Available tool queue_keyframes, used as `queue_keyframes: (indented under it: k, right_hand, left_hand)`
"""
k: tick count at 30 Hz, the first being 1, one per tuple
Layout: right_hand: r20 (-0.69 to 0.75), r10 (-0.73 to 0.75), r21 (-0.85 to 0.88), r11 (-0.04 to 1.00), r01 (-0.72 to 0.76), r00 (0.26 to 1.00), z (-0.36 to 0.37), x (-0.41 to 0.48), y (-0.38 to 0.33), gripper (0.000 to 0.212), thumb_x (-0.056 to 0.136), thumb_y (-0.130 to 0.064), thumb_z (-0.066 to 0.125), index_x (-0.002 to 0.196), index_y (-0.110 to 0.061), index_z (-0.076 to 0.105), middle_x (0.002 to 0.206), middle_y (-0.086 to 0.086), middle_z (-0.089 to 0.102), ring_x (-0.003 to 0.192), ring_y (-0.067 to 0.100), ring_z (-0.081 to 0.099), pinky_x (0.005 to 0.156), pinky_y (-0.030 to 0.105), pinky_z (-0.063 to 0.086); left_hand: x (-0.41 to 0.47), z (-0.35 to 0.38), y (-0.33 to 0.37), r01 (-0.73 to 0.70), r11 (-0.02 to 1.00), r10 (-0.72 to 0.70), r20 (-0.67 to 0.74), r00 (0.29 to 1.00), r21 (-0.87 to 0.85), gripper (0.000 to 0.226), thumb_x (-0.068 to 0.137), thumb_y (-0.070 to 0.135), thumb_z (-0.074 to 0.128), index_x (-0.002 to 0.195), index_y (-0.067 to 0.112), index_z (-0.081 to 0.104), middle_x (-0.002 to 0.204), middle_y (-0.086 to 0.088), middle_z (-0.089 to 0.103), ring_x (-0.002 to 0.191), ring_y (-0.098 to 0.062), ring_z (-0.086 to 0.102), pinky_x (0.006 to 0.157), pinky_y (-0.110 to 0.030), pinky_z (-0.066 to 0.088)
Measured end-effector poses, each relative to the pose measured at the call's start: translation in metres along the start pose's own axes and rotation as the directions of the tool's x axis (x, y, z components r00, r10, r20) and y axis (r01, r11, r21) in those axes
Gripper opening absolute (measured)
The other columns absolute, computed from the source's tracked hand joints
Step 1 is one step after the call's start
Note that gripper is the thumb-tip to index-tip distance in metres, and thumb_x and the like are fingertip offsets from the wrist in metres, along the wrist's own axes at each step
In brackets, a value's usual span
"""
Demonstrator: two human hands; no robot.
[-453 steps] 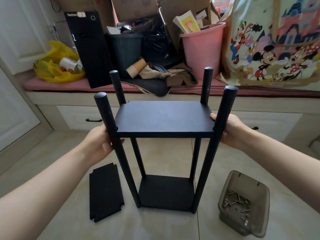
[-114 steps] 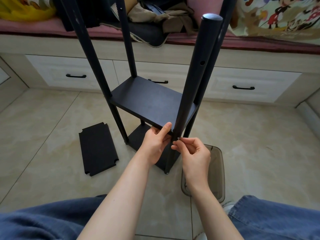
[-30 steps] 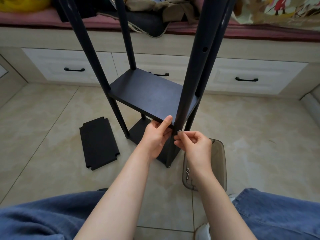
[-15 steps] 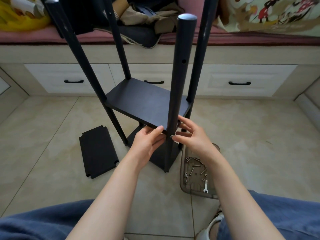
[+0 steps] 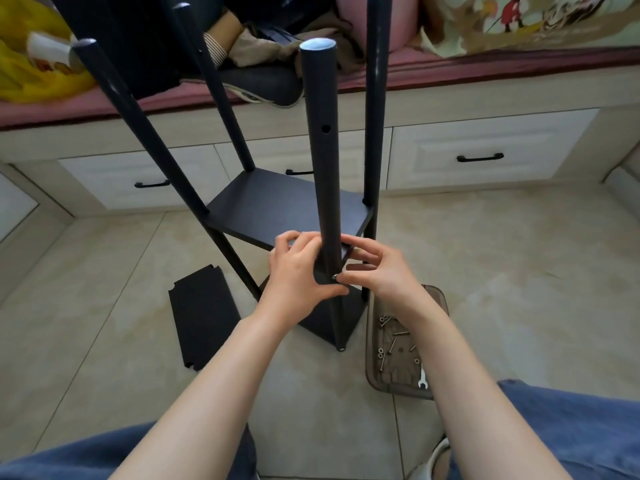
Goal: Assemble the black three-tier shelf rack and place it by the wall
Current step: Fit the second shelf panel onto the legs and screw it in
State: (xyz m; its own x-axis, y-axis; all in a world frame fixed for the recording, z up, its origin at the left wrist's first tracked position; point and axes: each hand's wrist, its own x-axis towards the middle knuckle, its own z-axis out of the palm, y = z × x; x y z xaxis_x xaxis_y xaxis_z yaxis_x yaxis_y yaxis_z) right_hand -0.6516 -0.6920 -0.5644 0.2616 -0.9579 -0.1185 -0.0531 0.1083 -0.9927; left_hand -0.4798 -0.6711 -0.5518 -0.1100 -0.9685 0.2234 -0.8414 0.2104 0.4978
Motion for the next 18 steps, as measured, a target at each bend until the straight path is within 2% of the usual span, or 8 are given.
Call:
queue_keyframes:
  k: [3, 6, 8, 10, 12, 13, 15, 18]
  right_hand:
    - [0.019, -0.01, 0.051, 0.999, 0.009, 1.0, -0.002, 0.003, 0.005, 0.063, 0.077, 0.0, 0.079, 0.132, -0.026, 0.063, 0.122, 0.0, 0.07, 0.116, 0.024, 0.065, 0.1, 0.049, 0.053]
    - [0.024, -0.011, 0.069, 0.998, 0.01, 1.0, -0.003, 0.005, 0.009, 0.059, 0.079, -0.004, 0.079, 0.129, -0.031, 0.064, 0.119, -0.004, 0.072, 0.114, 0.019, 0.066, 0.098, 0.043, 0.055]
    - [0.018, -0.014, 0.067, 0.998, 0.012, 1.0, -0.005, 0.008, 0.012, 0.059, 0.08, -0.009, 0.078, 0.129, -0.039, 0.061, 0.117, -0.002, 0.073, 0.111, 0.017, 0.068, 0.093, 0.036, 0.057]
    - [-0.045, 0.056, 0.201, 0.978, -0.046, 0.997, -0.007, 0.014, 0.015, 0.071, 0.078, -0.017, 0.078, 0.139, -0.04, 0.048, 0.117, 0.007, 0.071, 0.105, 0.02, 0.071, 0.085, 0.034, 0.059]
    - [-0.067, 0.169, 0.417, 0.9, -0.126, 0.983, -0.009, 0.022, 0.017, 0.079, 0.081, -0.025, 0.076, 0.146, -0.036, 0.032, 0.114, 0.015, 0.072, 0.099, 0.027, 0.073, 0.083, 0.041, 0.058]
    - [-0.047, 0.202, 0.49, 0.858, -0.153, 0.978, -0.01, 0.026, 0.017, 0.072, 0.087, -0.027, 0.072, 0.145, -0.032, 0.032, 0.111, 0.016, 0.073, 0.098, 0.03, 0.073, 0.082, 0.043, 0.059]
    - [0.024, 0.221, 0.568, 0.8, -0.196, 0.975, -0.006, 0.033, 0.013, 0.049, 0.095, -0.031, 0.064, 0.138, -0.014, 0.044, 0.111, 0.017, 0.073, 0.1, 0.034, 0.072, 0.08, 0.046, 0.06]
    - [0.06, 0.208, 0.662, 0.724, -0.195, 0.976, 0.004, 0.044, 0.009, 0.037, 0.098, -0.027, 0.062, 0.131, -0.011, 0.056, 0.117, 0.018, 0.071, 0.104, 0.036, 0.07, 0.081, 0.048, 0.059]
  left_hand:
    - [0.014, -0.008, 0.001, -0.034, 0.999, 0.036, 0.077, 0.996, -0.034, 0.068, 0.069, 0.037, 0.091, 0.129, 0.022, 0.062, 0.132, 0.008, 0.059, 0.137, -0.015, 0.025, 0.113, -0.048, 0.027]
    - [0.024, -0.018, 0.0, -0.046, 0.997, 0.057, 0.183, 0.981, -0.064, 0.064, 0.071, 0.032, 0.091, 0.128, 0.021, 0.063, 0.129, 0.012, 0.055, 0.136, -0.012, 0.028, 0.112, -0.043, 0.034]
    - [0.025, -0.02, 0.001, -0.065, 0.995, 0.079, 0.199, 0.977, -0.075, 0.059, 0.072, 0.028, 0.09, 0.125, 0.02, 0.064, 0.123, 0.018, 0.051, 0.133, -0.012, 0.032, 0.11, -0.039, 0.037]
    - [0.024, -0.02, 0.003, -0.062, 0.993, 0.08, 0.194, 0.978, -0.097, 0.056, 0.073, 0.023, 0.09, 0.123, 0.02, 0.064, 0.123, 0.018, 0.05, 0.132, -0.011, 0.037, 0.111, -0.039, 0.04]
    - [0.022, -0.019, 0.006, -0.034, 0.992, 0.057, 0.197, 0.979, -0.121, 0.066, 0.076, 0.02, 0.088, 0.135, 0.023, 0.058, 0.134, 0.013, 0.051, 0.136, -0.013, 0.041, 0.114, -0.039, 0.04]
    - [0.02, -0.019, 0.007, -0.016, 0.991, 0.044, 0.204, 0.978, -0.135, 0.075, 0.078, 0.019, 0.087, 0.144, 0.024, 0.051, 0.144, 0.009, 0.05, 0.139, -0.016, 0.041, 0.117, -0.038, 0.036]
    - [0.017, -0.019, 0.008, 0.002, 0.987, 0.033, 0.215, 0.976, -0.158, 0.087, 0.081, 0.018, 0.084, 0.154, 0.026, 0.037, 0.154, 0.002, 0.046, 0.143, -0.021, 0.041, 0.122, -0.041, 0.029]
    - [0.015, -0.019, 0.009, 0.039, 0.987, -0.001, 0.236, 0.972, -0.155, 0.085, 0.085, 0.021, 0.081, 0.156, 0.028, 0.033, 0.157, 0.003, 0.042, 0.149, -0.029, 0.035, 0.123, -0.051, 0.026]
